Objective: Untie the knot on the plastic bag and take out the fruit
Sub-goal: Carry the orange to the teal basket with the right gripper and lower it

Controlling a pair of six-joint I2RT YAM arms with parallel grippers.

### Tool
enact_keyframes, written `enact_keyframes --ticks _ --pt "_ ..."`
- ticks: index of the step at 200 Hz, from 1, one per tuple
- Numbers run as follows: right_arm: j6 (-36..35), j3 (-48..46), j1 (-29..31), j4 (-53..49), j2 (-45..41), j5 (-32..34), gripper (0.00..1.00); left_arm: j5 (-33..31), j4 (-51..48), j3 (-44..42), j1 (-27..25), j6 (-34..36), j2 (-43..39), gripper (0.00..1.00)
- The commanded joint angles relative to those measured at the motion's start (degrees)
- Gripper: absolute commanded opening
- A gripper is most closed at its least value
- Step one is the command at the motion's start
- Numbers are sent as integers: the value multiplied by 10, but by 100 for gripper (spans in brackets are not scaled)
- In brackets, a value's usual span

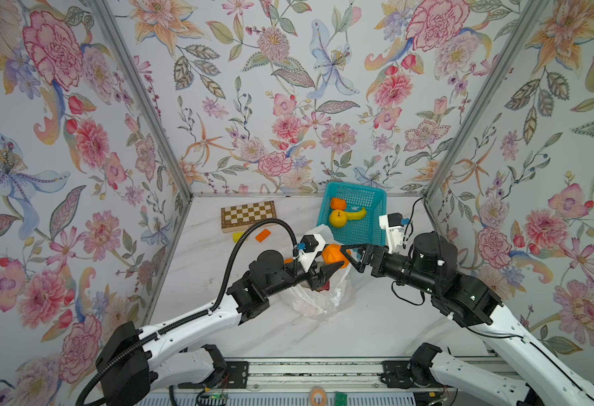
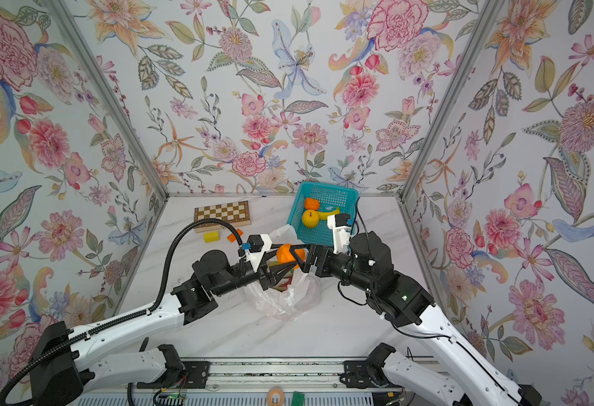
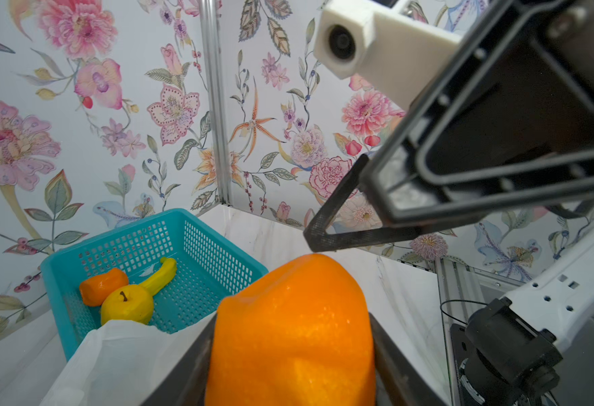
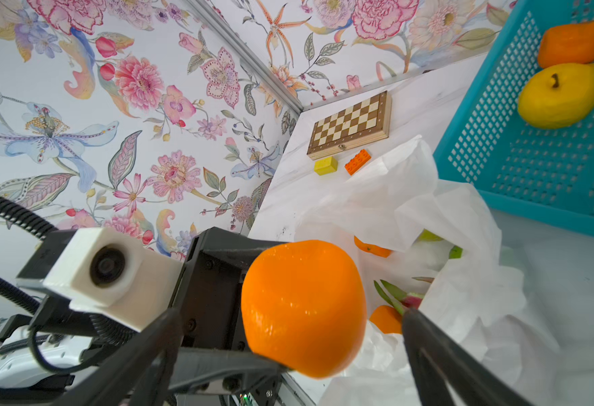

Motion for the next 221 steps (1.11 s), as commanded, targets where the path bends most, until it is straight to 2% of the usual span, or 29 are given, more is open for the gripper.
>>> enact_keyframes --ticks 1,24,47,68,96,104,114,130,155,182,221 --pt "3 9 -4 5 5 -34 99 32 40 27 -12 51 1 55" --pt "4 0 -4 10 2 -35 99 37 34 42 -19 64 9 55" --pt "2 -6 -4 24 3 -54 84 40 27 53 -22 69 17 55" --pt "3 -8 -3 27 6 -61 65 41 16 63 -25 74 25 55" --pt "16 -19 -4 48 2 -60 54 32 0 77 -30 81 32 56" --pt "21 -22 -4 54 -1 -60 52 23 -3 78 -32 82 33 59" --pt "24 -24 -4 57 -5 -52 49 9 -7 80 -33 82 35 69" --pt "20 -23 -6 58 -12 -36 48 -21 -10 77 -34 76 34 84" --pt "15 -21 -15 59 -23 -5 48 -78 -20 69 -35 55 19 95" --pt "0 -1 -51 60 -16 -2 47 -122 -34 48 -35 36 -13 99" --pt "-11 40 -144 71 29 -44 44 -153 -67 18 -35 -18 -60 99"
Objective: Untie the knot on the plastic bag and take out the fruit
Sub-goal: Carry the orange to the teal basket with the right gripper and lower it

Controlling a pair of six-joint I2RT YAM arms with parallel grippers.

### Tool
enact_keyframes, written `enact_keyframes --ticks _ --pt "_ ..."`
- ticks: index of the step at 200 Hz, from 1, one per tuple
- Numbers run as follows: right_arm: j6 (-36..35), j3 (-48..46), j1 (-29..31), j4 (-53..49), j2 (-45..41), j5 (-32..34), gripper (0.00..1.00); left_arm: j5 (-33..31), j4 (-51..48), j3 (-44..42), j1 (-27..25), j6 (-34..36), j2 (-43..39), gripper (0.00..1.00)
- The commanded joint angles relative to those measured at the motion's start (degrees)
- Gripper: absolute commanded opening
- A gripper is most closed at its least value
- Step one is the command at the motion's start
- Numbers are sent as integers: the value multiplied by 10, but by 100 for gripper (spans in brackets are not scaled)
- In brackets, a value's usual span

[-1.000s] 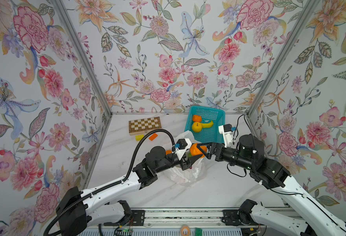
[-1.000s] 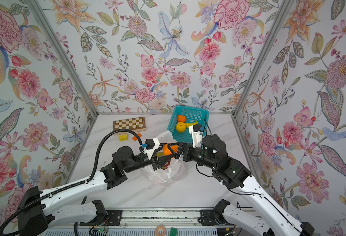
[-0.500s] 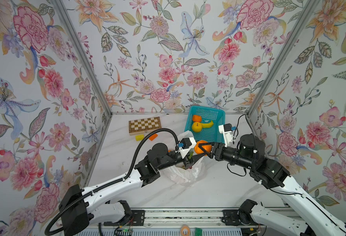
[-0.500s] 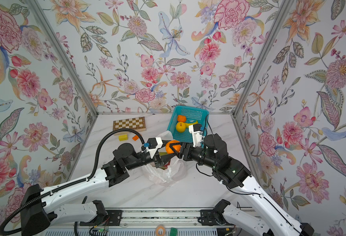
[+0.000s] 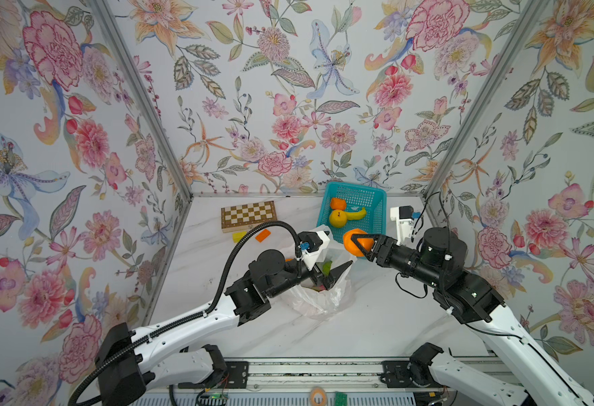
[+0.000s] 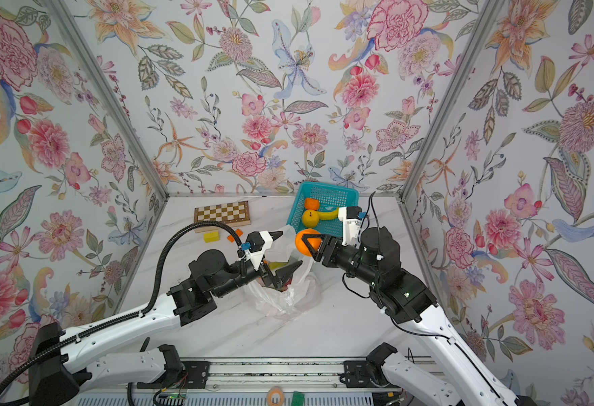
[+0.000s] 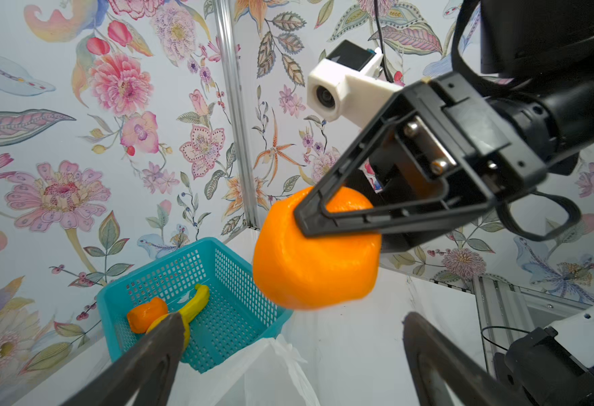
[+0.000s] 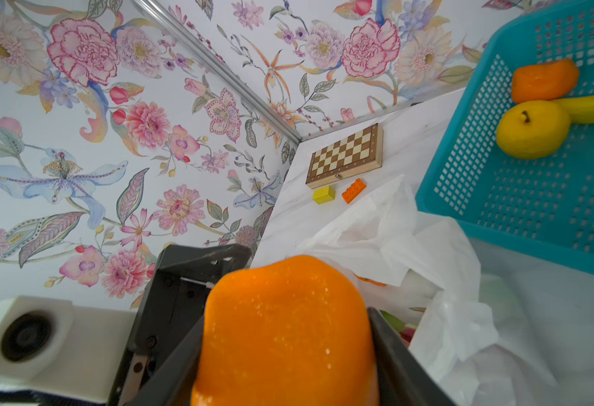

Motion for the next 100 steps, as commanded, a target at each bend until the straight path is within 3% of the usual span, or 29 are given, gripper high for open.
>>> enact_keyframes --ticks 1,44,74,100 --pt "-19 38 -52 26 28 -24 44 -46 -26 -21 -4 -51 -35 99" --pt "-56 102 -124 32 121 -55 45 -100 -153 15 -4 -124 -50 99" --pt "-90 150 -163 31 204 -63 45 -109 -266 77 -4 -134 -24 99" --pt "-121 201 -188 22 296 -62 45 -101 -305 102 -4 -134 -5 98"
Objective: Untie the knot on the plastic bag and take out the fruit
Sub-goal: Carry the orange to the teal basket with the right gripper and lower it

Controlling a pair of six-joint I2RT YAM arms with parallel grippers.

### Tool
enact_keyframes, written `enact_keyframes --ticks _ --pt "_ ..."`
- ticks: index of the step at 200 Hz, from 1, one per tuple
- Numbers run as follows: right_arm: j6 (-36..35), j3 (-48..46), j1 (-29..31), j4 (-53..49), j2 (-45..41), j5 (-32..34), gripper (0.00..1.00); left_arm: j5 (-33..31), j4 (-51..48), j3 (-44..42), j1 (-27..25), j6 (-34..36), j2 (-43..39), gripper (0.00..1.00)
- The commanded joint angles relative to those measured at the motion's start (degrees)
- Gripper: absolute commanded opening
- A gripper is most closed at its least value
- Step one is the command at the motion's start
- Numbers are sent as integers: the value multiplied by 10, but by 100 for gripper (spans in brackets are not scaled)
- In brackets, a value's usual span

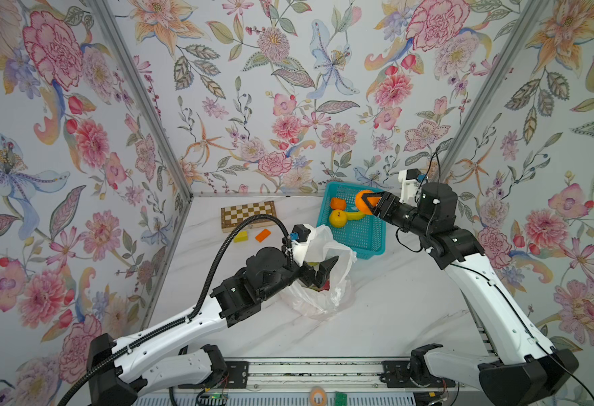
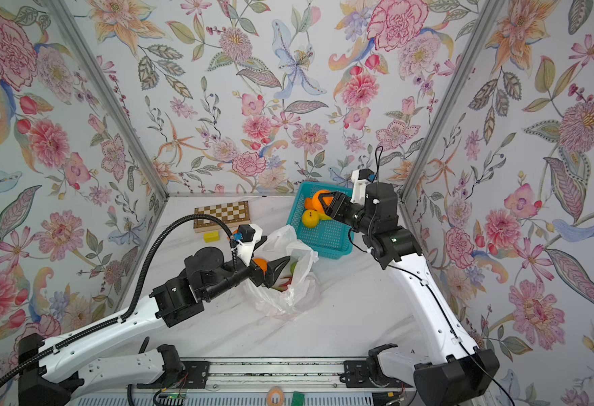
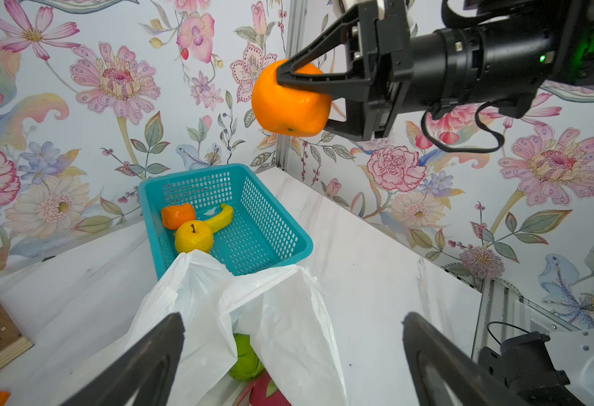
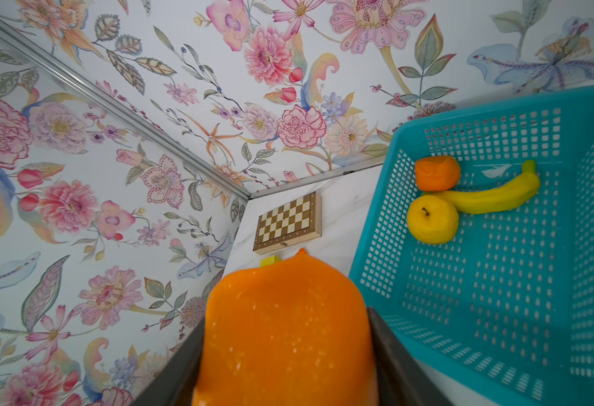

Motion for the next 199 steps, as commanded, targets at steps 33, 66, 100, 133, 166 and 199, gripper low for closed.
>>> enact_keyframes --ticks 33,66,100,133,166,199 --pt "-89 115 -36 -10 186 6 45 -6 -73 27 -3 -13 20 98" --pt "-122 201 -49 -50 308 42 45 -19 -67 20 -3 -2 23 98" --pt "-147 291 -51 -78 426 98 45 -23 -54 -1 -3 -8 20 98" --pt "-153 384 -57 -96 531 123 45 -22 -32 -25 -3 -15 17 98" --pt "-150 471 -63 -117 626 134 45 -30 -24 -47 -3 -13 19 98" --pt "-140 546 -71 -133 700 132 45 -38 -20 -51 -2 -1 28 99"
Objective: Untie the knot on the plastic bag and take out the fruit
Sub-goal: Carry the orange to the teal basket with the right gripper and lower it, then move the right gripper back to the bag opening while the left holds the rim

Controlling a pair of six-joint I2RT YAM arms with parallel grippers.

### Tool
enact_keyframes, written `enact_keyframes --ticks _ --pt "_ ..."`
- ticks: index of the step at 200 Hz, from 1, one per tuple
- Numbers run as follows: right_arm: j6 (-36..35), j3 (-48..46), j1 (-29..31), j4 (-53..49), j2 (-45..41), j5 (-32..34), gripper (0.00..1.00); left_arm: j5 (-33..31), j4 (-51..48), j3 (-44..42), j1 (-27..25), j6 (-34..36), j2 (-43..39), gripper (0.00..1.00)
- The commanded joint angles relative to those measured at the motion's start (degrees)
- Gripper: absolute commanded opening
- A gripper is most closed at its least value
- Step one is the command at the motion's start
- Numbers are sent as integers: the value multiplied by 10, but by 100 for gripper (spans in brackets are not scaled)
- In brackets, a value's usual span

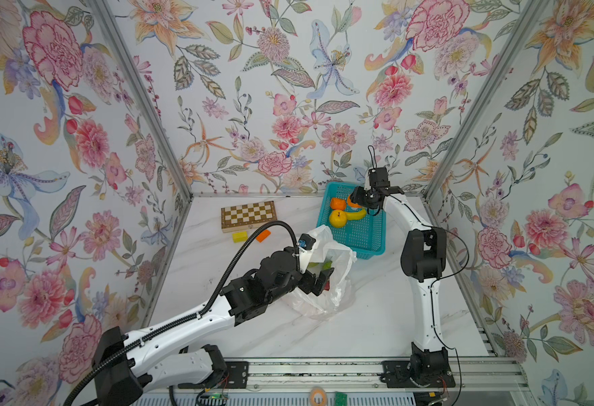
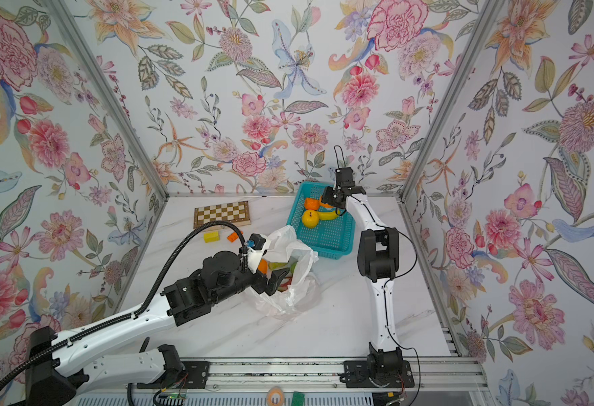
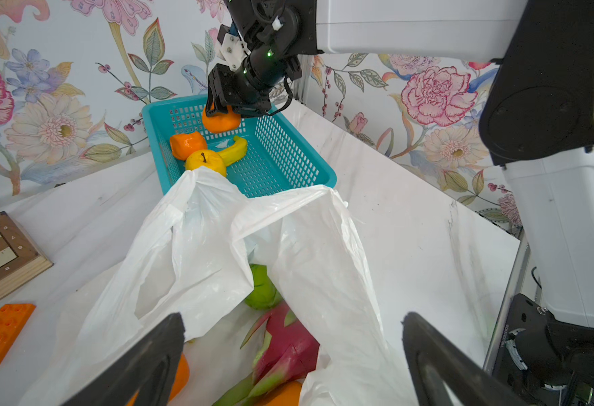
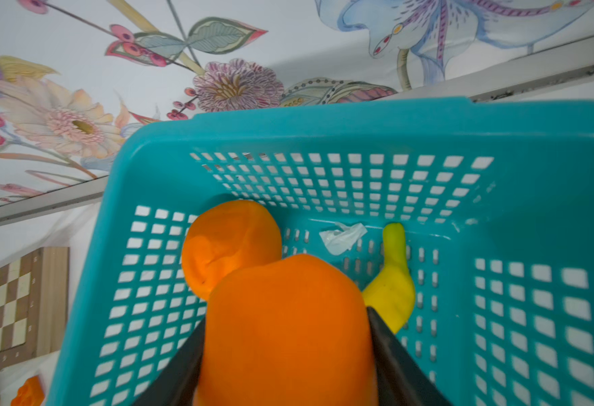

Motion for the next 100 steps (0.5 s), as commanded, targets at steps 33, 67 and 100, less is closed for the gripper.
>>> enact_keyframes --ticks 33,67,100 --pt "4 91 -10 -23 84 8 45 -35 18 -10 1 28 10 99" --pt "13 121 -12 -20 119 2 45 -49 7 -10 6 33 5 99" --pt "17 129 -11 -23 110 -11 69 -52 5 -12 8 28 -1 99"
